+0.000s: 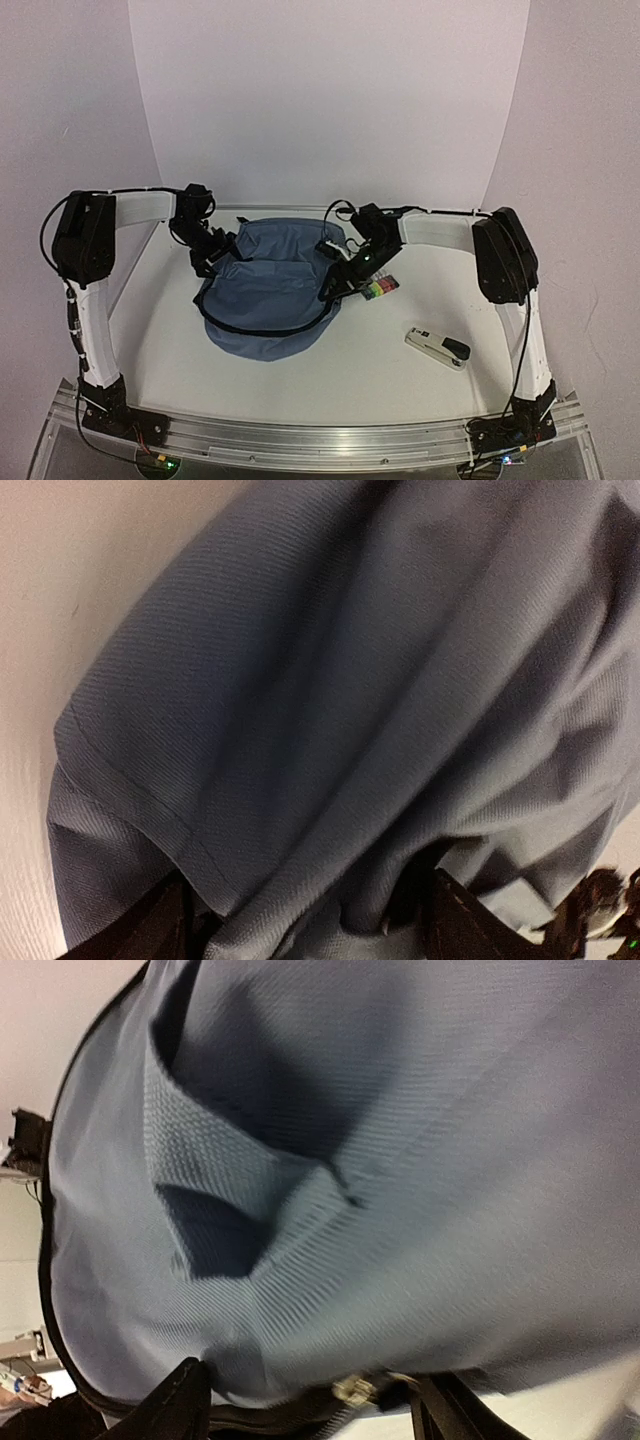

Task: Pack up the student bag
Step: Adjust the student bag at the center of the board.

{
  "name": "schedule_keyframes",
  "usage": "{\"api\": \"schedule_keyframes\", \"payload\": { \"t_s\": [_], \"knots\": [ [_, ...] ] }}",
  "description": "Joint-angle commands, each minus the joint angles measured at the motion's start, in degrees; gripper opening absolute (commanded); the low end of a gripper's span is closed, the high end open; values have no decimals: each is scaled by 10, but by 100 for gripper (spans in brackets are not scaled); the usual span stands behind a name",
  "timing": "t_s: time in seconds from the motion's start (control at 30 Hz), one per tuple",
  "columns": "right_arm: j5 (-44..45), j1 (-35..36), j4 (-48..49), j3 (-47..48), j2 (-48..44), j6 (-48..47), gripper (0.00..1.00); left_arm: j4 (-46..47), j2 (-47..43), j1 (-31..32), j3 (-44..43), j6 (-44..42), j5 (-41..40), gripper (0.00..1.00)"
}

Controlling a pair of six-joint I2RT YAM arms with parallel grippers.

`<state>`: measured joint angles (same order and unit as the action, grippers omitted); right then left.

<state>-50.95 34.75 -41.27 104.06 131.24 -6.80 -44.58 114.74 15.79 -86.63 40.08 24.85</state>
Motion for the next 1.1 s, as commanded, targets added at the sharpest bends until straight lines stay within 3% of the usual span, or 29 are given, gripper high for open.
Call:
{"api": "schedule_keyframes", "payload": {
  "t_s": [0.0, 0.13, 0.27, 0.37, 0.5, 0.7, 0.93, 1.07],
  "knots": [
    [-41, 59, 54, -18, -28, 36, 66, 39, 107, 5, -144, -32, 58, 74],
    [-49, 88, 81, -21, -51, 52, 67, 22, 184, 5, -263, -39, 64, 72],
    [-56, 92, 98, -33, -84, 60, 73, -22, 231, 3, -367, -56, 42, 82],
    [-46, 66, 96, -48, -117, 48, 77, -65, 213, 3, -412, -77, -6, 89],
    [-42, -3, 90, -66, -160, 46, 78, -66, 98, 3, -363, -96, -79, 94],
    [28, -56, 81, -64, -177, 38, 75, -50, -81, 49, -200, -107, -78, 93],
    [94, -61, 78, -51, -152, 47, 70, -66, -161, 183, -80, -114, -31, 74],
    [149, -65, 79, -31, -137, 53, 70, -84, -143, 255, -88, -104, -23, 63]
  ]
}}
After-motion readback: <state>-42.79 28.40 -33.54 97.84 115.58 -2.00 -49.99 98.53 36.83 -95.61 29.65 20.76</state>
